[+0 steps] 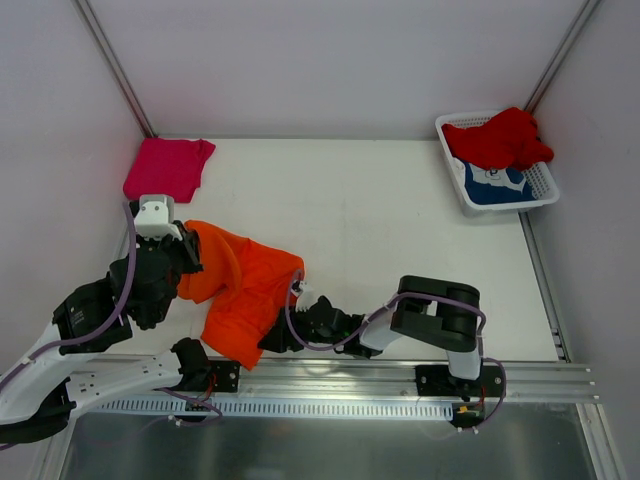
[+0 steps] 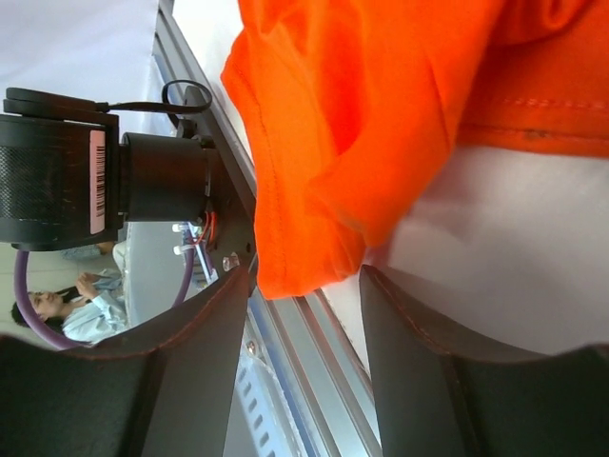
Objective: Fold and stack the t-shirts
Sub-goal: Flatten the tshirt out
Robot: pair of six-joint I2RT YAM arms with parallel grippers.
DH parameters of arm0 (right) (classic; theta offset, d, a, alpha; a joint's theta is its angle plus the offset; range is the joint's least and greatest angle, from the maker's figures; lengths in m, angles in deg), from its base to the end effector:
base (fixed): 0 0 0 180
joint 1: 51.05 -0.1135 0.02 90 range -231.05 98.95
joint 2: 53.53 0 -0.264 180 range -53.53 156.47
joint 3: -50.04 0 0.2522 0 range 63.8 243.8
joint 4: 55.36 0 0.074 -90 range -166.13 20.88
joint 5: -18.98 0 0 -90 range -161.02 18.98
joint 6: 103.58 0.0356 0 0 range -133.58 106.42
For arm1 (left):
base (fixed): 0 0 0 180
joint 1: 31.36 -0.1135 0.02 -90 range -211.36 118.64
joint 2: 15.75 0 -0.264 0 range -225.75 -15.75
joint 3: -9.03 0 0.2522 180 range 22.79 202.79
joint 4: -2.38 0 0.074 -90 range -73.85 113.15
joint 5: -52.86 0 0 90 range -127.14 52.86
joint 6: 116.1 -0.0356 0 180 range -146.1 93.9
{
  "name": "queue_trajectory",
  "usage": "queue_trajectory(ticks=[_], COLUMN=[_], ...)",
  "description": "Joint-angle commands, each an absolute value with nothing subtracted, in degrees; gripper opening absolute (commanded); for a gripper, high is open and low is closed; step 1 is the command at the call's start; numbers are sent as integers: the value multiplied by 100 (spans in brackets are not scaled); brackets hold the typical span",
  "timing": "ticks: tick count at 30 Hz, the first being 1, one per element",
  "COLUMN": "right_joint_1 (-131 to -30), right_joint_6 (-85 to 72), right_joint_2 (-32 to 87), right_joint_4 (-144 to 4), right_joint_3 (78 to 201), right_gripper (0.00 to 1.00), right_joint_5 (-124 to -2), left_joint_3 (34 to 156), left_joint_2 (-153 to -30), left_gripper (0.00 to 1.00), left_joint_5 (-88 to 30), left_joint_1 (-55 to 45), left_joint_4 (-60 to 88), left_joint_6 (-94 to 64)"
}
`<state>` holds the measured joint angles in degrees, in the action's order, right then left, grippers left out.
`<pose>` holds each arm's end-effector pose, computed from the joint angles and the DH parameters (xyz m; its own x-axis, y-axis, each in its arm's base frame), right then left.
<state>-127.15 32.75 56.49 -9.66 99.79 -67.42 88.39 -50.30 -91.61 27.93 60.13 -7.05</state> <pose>0.0799 0.3320 0.1150 -0.7531 -0.0379 -0.6569 -0.6353 0.3015 0.7110 0.0626 -0.0486 0.4198 -0.1390 -0.1375 -0.9807 0.0521 0.9879 -0.1458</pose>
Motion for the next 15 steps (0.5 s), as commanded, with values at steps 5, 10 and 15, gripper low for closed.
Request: queue_trajectory(ticks=[5, 10, 15], right_joint_1=[-12760, -12910, -12901], right_joint_6=[3379, 3406, 3406], right_joint_2=[6020, 6187, 6205], right_joint_4=[-514, -523, -479], right_joint_3=[10185, 10379, 10405], right_gripper=[54, 46, 12], right_joint_5=[-6539, -6495, -6478], left_joint_3=[8827, 8827, 8818], left_joint_2=[-5003, -5073, -5065], left_gripper=[0, 0, 0], left_joint_5=[-9277, -9286, -9286], left_joint_1=[2815, 2823, 2823], left_joint_4=[5904, 5895, 5904], left_joint_6=[-764, -755, -729])
